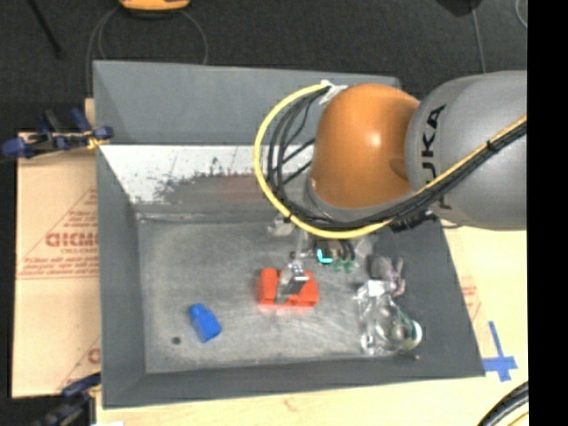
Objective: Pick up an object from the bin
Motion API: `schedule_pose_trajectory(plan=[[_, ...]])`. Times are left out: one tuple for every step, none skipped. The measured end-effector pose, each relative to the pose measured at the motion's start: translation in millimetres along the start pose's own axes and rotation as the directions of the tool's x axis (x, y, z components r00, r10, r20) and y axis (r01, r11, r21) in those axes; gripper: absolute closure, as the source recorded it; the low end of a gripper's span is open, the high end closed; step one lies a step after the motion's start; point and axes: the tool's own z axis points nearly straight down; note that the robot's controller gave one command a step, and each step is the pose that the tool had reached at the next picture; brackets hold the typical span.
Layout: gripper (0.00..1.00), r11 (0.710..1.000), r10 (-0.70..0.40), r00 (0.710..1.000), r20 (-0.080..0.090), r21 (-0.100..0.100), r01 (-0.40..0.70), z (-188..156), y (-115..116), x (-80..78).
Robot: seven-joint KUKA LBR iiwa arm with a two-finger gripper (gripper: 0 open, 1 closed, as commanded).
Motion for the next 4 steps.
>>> schedule_pose_trajectory(plan=[[0.0,0.996,0.085,0.996,-0.001,0.0,-0.085,130.8,27.7,-7.4],[0.0,0.994,0.106,0.994,0.012,0.001,-0.106,133.5,-52.2,1.6],[1.0,0.994,0.105,0.994,0.013,-0.001,-0.105,131.8,-48.8,0.3],[1.0,0.998,0.069,0.997,0.016,0.001,-0.069,-14.6,-58.5,-6.8]])
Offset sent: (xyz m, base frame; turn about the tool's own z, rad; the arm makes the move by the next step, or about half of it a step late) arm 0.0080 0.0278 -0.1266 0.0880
